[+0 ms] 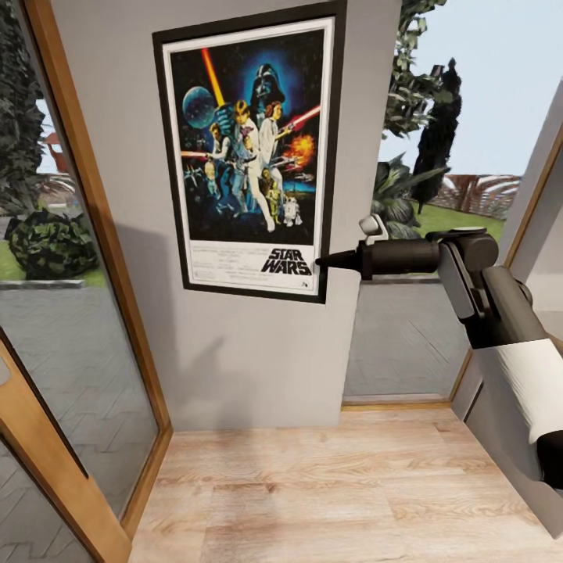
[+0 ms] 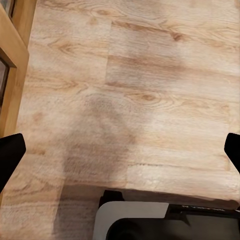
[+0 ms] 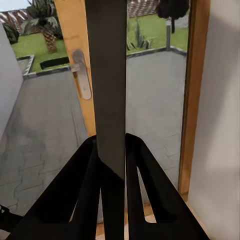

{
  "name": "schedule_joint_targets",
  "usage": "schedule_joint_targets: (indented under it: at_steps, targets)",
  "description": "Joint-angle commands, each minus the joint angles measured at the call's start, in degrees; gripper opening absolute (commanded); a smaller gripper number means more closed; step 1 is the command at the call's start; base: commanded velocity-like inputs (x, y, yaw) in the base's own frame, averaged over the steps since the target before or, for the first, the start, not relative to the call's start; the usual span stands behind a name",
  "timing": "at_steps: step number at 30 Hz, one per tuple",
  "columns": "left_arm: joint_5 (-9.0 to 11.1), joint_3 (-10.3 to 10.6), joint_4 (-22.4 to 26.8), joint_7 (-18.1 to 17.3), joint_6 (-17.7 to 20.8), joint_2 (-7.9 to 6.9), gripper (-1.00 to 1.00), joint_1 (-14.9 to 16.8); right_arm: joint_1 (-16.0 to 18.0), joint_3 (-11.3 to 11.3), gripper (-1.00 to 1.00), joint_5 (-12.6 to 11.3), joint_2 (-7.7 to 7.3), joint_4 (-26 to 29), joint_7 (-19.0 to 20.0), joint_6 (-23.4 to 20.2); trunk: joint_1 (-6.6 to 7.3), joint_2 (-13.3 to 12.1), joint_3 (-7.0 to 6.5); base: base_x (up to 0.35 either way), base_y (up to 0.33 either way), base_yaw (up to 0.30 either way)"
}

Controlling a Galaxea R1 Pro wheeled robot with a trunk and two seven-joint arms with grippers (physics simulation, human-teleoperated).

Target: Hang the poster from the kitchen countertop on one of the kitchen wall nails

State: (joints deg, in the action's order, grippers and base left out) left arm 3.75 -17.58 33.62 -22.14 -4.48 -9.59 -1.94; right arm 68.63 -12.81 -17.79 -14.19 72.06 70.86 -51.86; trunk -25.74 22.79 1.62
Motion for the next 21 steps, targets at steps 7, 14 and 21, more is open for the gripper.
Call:
schedule_joint_targets:
  at_steps: [7, 14, 21]
  targets:
    - [0.39, -0.09, 0.04, -0.35, 0.08, 0.01, 1.0, 0.01, 0.07, -0.03, -1.0, -0.4, -0.05, 0.08, 0.07, -0.44, -0.04, 0.13, 0.12, 0.0, 0.0, 0.0]
    - [0.39, -0.09, 0.04, -0.35, 0.08, 0.01, 1.0, 0.01, 0.05, -0.02, -1.0, -0.41, -0.05, 0.09, 0.07, -0.44, -0.04, 0.13, 0.12, 0.0, 0.0, 0.0]
    - [0.39, -0.15, 0.05, -0.36, 0.08, 0.01, 1.0, 0.01, 0.02, -0.02, -1.0, -0.41, -0.05, 0.09, 0.07, -0.44, -0.04, 0.13, 0.12, 0.0, 0.0, 0.0]
